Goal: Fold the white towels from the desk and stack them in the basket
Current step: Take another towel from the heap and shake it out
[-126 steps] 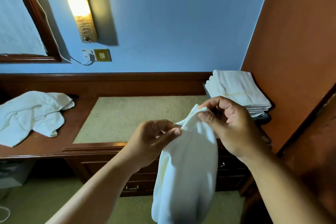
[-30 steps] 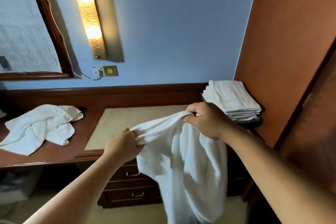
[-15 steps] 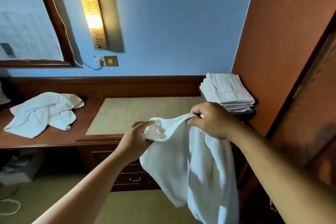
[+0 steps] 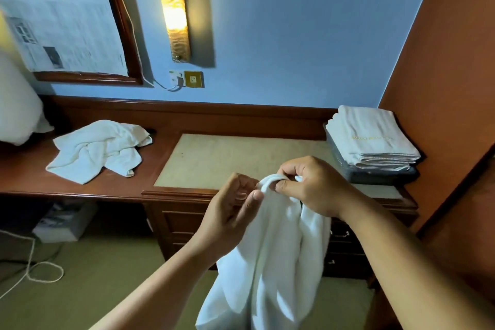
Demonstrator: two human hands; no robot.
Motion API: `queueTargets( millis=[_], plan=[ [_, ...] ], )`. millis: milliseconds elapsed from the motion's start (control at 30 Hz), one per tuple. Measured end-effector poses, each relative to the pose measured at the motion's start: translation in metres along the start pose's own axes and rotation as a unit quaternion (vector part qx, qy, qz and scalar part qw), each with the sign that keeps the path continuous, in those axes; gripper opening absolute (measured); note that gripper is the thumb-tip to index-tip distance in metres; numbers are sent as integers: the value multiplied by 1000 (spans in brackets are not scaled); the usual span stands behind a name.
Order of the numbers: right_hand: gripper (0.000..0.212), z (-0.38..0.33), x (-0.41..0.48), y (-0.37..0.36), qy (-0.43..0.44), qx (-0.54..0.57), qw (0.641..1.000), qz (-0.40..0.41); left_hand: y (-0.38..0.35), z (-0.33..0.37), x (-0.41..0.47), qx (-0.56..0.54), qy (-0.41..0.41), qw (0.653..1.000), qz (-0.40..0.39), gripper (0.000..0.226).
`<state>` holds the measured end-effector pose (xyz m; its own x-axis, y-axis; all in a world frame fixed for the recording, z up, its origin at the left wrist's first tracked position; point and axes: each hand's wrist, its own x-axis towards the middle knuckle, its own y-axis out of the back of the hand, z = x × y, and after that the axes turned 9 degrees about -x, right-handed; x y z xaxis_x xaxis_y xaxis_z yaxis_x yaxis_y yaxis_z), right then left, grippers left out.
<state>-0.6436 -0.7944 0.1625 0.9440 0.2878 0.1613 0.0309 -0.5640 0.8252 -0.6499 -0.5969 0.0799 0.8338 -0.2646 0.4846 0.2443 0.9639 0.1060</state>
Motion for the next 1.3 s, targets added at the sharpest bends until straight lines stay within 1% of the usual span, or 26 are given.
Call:
queueTargets(
  millis=[67, 133, 167, 233, 300, 367, 433, 467, 533, 600, 667, 733, 767, 800, 833, 867, 967, 1067, 1167, 1233, 1300],
  plan=[
    [27, -6, 10, -11, -3, 15, 1000, -6, 18, -6, -3, 56, -20, 998, -13, 25],
    [27, -11, 20, -23, -14, 25, 1000, -9, 36, -15, -4, 137, -53, 989, -13, 35],
    [27, -13, 26, -28, -21, 27, 999, -8, 45, -19, -3, 179, -56, 982, -20, 36],
    [28, -19, 40, -39, -34, 29, 999, -3, 61, -27, 0, 254, -29, 965, -56, 35],
    [29, -24, 54, -46, -48, 24, 999, 3, 79, -36, -1, 274, 15, 957, -90, 28],
    [33, -28, 66, -52, -62, 17, 998, 10, 103, -46, -2, 271, 57, 957, -88, 18],
    [39, -29, 75, -57, -79, 19, 996, 23, 130, -57, -2, 300, 67, 949, -72, 9],
    [41, -30, 80, -60, -88, 19, 996, 29, 143, -63, -2, 312, 72, 945, -65, 8],
    [42, -32, 88, -66, -98, 16, 994, 35, 159, -72, -3, 310, 83, 945, -60, 10],
    [42, -37, 96, -74, -103, 14, 994, 34, 169, -79, -4, 288, 80, 953, -50, 12],
    [40, -42, 104, -83, -110, 13, 993, 42, 172, -82, -3, 244, 77, 966, -32, 16],
    [36, -47, 110, -90, -121, 11, 991, 50, 169, -83, -2, 204, 80, 975, -43, 13],
    [35, -49, 113, -94, -128, 9, 990, 50, 165, -85, -2, 193, 83, 976, -57, 17],
    [34, -51, 114, -98, -135, 8, 989, 51, 161, -87, -2, 190, 85, 976, -66, 26],
    [35, -52, 115, -101, -145, 8, 988, 56, 157, -90, -2, 196, 87, 974, -68, 34],
    [35, -54, 116, -105, -156, 9, 986, 61, 154, -93, -1, 214, 85, 971, -65, 37],
    [38, -54, 116, -110, -177, 15, 982, 72, 151, -100, 2, 266, 70, 960, -43, 22],
    [38, -57, 116, -112, -172, 16, 983, 68, 153, -106, 1, 251, 83, 964, -32, 12],
    [38, -62, 123, -114, -163, 15, 985, 57, 150, -102, 2, 220, 84, 972, 1, 5],
    [39, -66, 127, -114, -151, 13, 987, 49, 149, -98, 4, 212, 87, 973, 38, 10],
    [39, -65, 131, -114, -140, 9, 989, 47, 157, -97, 9, 200, 112, 970, 81, 15]
  ],
)
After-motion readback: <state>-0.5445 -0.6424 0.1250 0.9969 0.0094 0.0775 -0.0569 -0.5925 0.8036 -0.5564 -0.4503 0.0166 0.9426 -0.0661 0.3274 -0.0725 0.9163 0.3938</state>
